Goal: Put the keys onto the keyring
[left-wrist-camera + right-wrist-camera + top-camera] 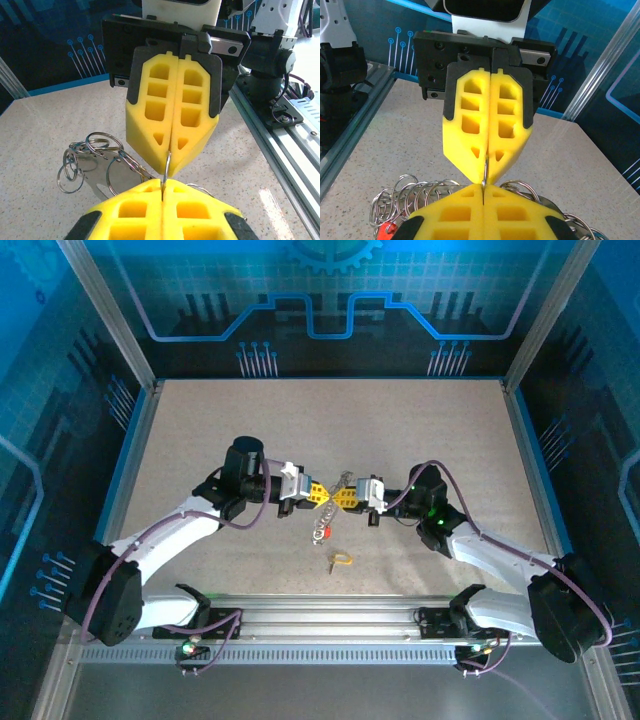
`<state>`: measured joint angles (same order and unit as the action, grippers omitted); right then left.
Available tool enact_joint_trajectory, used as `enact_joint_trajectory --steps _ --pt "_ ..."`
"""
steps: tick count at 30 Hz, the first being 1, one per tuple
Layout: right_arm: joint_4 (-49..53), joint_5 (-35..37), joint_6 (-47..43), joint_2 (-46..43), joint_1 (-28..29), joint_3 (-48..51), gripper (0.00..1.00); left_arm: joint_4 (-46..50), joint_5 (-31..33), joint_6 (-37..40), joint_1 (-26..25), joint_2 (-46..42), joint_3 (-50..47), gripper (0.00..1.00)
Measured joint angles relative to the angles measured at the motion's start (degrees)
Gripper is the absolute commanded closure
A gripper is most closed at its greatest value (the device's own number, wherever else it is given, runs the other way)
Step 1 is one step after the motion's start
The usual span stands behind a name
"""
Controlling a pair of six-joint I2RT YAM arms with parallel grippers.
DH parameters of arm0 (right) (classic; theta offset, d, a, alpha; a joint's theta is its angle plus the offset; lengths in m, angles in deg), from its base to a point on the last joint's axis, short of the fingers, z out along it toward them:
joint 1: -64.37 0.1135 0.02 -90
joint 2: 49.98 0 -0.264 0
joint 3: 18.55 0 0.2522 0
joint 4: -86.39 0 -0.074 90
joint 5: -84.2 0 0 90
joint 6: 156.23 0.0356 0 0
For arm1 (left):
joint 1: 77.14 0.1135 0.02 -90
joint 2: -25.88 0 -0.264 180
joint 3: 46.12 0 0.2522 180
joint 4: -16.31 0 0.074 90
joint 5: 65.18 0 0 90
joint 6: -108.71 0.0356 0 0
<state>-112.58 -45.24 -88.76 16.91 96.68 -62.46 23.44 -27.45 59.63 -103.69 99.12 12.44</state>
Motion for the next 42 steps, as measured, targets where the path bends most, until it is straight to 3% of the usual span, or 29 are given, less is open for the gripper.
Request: enact_joint_trajectory --steps 3,10,11,12,13,21,26,30,32,37,42 --pt "0.87 0.0 -0.13 0.33 -0.02 -0.61 0.81 -0.15 0.61 -0.02 0.0 0.0 0.02 1.0" --pt "3.17 -0.68 -2.43 0.31 0.0 -1.81 0.68 -2.64 4.13 -0.44 -0.2 -0.98 -1.55 1.0" --pt "4.0 -0.68 -2.86 0.11 0.0 -1.81 0.61 -2.64 4.48 -0.44 -0.2 -1.05 -1.55 1.0" --pt "4.48 -0.46 -3.19 -0.13 0.0 -1.81 0.47 -2.62 4.7 -0.44 -0.11 -1.11 -1.55 1.0" --pt "5.31 0.0 -3.48 -0.68 0.0 -1.73 0.01 -2.64 4.98 -0.44 0.0 -1.2 -1.57 1.0" --pt "12.81 10.86 -0.11 -8.28 0.0 -2.03 0.0 0.9 6.69 -0.46 3.43 -3.52 -1.57 1.0" --pt "28.61 21.27 17.38 -9.75 -0.63 -10.01 0.0 6.43 7.63 -0.48 6.99 -6.29 -1.73 1.0" --pt "44.3 22.75 29.88 -5.4 -2.19 -19.43 0.26 7.76 9.86 -1.66 7.91 -6.64 -2.99 1.0" --pt "51.34 22.64 35.08 -1.7 -1.88 -21.62 0.33 8.61 12.11 -4.28 8.0 -6.25 -2.93 1.0" --pt "65.42 24.79 44.35 5.31 5.03 -21.29 0.38 10.67 18.97 -13.31 10.36 -3.48 -0.46 1.0" --pt "69.37 25.51 48.43 12.68 12.02 -21.38 0.47 6.73 23.89 -21.24 12.46 -3.26 -1.44 1.0"
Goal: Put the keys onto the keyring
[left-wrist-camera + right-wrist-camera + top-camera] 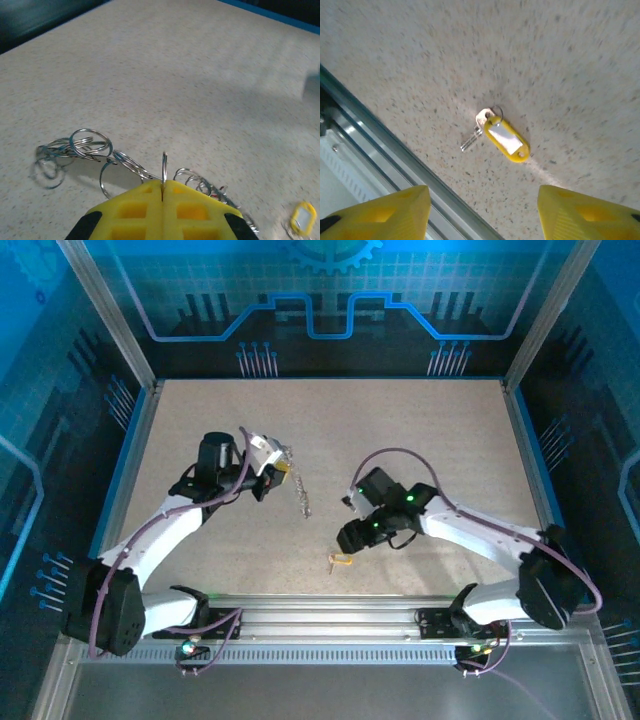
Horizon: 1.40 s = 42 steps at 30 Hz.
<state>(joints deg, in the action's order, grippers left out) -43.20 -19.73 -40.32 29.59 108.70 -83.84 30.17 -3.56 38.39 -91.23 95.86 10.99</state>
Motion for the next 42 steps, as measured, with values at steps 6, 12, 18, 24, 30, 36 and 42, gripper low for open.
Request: enact_joint_trajectory --steps 6,12,18,24,30,36,42 --pt "-1.51 -0.83 3.39 6.75 -0.07 0.04 0.53 -3.39 7.52 -7.85 0.11 -0.37 -1.95 1.0" --pt "-1.53 -1.01 4.61 12.17 1.16 -2.51 0.59 -6.08 10.62 -12.31 0.33 -0.39 -2.27 1.0" --pt "-1.55 -1.05 5.27 17.05 2.95 -5.86 0.66 -6.75 11.67 -12.22 0.44 -2.23 -2.99 1.0" --pt "-0.61 -1.07 5.6 20.57 3.3 -8.79 0.68 -6.93 12.55 -11.63 0.44 -4.59 -4.48 1.0" --pt "1.25 -0.92 5.62 24.37 3.52 -11.54 0.66 -7.08 12.52 -10.6 0.44 -5.11 -4.59 1.0" --pt "2.6 0.26 5.64 24.87 4.5 -12.04 0.69 -7.15 12.5 -9.22 0.44 -6.54 -4.94 1.0" --pt "3.02 0.24 5.6 25.18 4.76 -12.94 0.75 -7.1 12.5 -8.76 0.44 -6.62 -4.96 1.0"
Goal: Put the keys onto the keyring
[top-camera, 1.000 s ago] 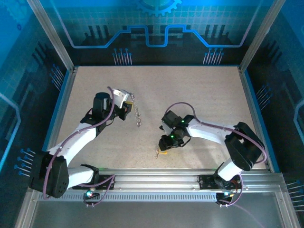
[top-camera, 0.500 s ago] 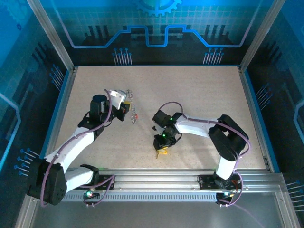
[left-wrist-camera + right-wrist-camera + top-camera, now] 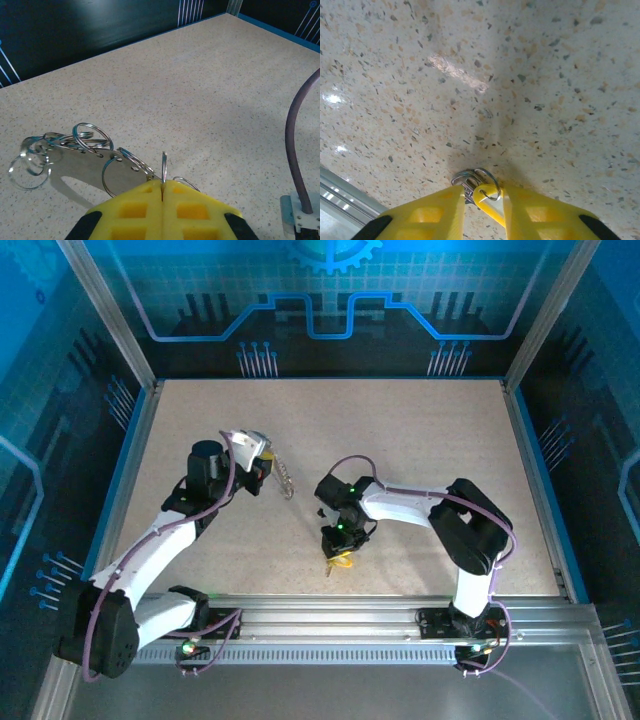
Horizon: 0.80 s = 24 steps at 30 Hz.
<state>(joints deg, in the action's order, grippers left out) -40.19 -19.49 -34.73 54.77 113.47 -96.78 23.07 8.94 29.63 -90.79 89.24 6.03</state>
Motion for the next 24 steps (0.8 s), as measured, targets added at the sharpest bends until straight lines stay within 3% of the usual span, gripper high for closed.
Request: enact_joint_trajectory --steps 10,24 --pt "0.02 0.02 0.0 0.07 0.55 -0.04 0.77 0.09 0.0 1.14 0.0 -0.57 -0.33 1.0" --pt "-2.49 0.48 -1.11 -2.67 1.07 1.9 0.95 1.07 -2.21 3.87 -0.02 -0.5 -0.33 1.0"
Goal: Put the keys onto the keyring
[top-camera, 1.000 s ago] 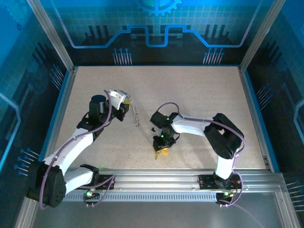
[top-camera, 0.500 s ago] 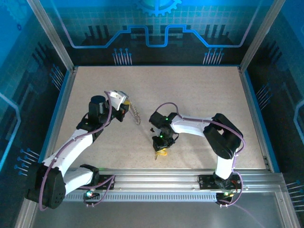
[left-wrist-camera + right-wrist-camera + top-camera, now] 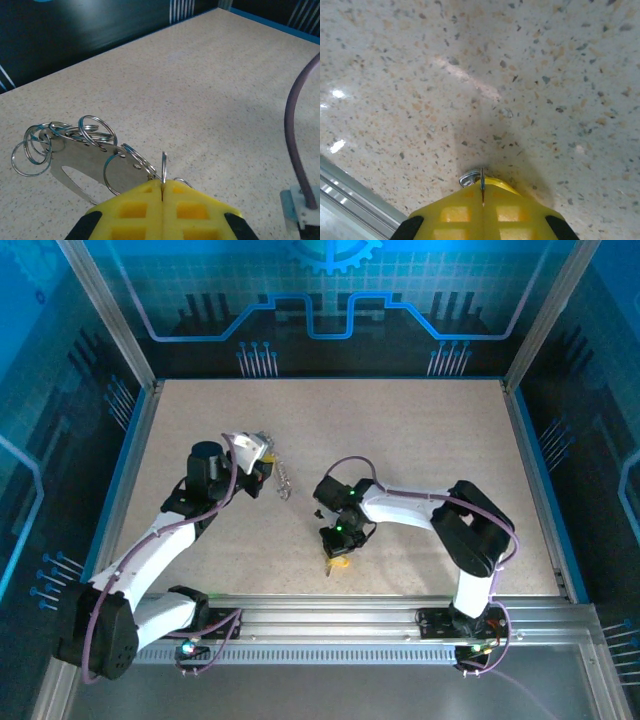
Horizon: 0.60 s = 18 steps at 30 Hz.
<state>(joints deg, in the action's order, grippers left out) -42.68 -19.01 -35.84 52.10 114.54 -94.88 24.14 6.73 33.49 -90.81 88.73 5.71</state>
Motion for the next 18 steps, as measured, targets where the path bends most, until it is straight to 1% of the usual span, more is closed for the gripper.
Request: enact_joint_trajectory --steps 2,5,8,10,13,18 --pt "-1.25 0.66 -0.42 -3.8 0.28 2.1 1.0 0.26 -1.53 0.83 -0.13 0.04 0.0 1.0" --pt "-2.82 2.73 -2.01 -11.15 0.57 4.5 1.0 0.0 -4.2 2.29 -1.05 0.11 0.0 1.0" --pt "-5.53 5.79 -4.26 -18.71 0.52 6.29 1.0 -0.85 -6.45 4.59 -3.32 0.04 -0.63 1.0" --pt "-7.98 6.4 -6.19 -23.17 0.17 7.43 1.0 -1.31 -7.39 6.4 -4.66 -0.31 -1.84 1.0" --pt "-11.69 4.2 -8.85 -26.71 -2.34 8.07 0.99 -1.18 -8.37 9.18 -6.38 -0.98 -3.3 1.0" --pt "-14.84 -0.57 -12.92 -27.15 -8.13 8.02 0.99 -1.38 -10.51 11.63 -8.31 -1.6 -3.56 1.0"
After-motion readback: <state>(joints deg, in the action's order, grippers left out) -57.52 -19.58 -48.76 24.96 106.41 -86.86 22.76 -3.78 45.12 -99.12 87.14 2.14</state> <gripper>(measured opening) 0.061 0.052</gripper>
